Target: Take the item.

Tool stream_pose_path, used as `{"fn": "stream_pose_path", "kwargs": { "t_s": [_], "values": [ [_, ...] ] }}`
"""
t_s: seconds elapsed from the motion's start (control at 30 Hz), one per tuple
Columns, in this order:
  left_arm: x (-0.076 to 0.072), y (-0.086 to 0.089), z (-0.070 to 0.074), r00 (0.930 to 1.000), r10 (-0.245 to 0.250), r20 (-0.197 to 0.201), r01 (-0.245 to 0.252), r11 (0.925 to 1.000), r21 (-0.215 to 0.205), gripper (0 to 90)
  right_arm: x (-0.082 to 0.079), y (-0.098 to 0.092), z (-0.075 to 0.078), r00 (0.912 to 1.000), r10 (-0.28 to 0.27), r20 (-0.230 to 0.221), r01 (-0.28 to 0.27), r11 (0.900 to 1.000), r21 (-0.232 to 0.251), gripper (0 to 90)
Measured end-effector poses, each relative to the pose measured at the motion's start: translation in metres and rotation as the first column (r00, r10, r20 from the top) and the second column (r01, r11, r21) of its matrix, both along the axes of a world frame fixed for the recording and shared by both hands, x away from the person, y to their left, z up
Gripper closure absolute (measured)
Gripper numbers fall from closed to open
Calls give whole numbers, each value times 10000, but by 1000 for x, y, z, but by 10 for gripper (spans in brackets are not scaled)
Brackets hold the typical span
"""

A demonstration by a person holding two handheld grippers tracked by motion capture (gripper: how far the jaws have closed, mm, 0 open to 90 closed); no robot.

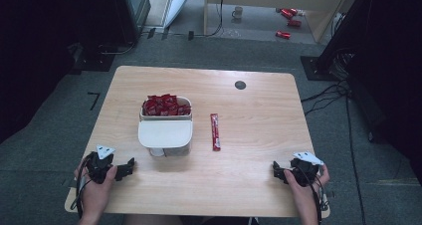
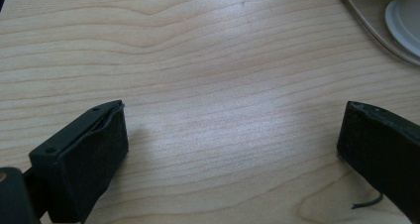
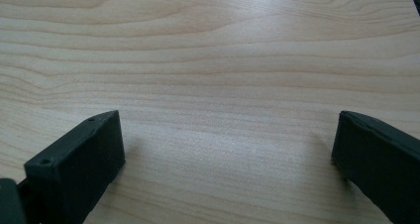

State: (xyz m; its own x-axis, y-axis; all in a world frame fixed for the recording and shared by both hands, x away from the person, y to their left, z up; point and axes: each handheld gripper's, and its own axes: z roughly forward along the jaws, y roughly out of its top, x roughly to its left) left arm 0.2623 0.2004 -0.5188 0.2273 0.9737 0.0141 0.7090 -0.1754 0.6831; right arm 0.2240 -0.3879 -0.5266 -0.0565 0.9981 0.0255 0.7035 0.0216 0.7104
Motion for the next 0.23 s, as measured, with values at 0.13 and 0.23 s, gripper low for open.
{"fn": "stream_pose_path", "kwargs": {
  "t_s": [0.13, 0.23],
  "values": [
    [0, 0, 0, 10000, -1, 1, 1, 10000, 2, 0, 0, 1, 0, 9999, -119, 2, 119, 9999, -4, 0],
    [0, 0, 0, 10000, 4, -2, -4, 10000, 4, 0, 0, 1, 0, 9999, -119, -4, 119, 9999, -2, 0]
  ]
}}
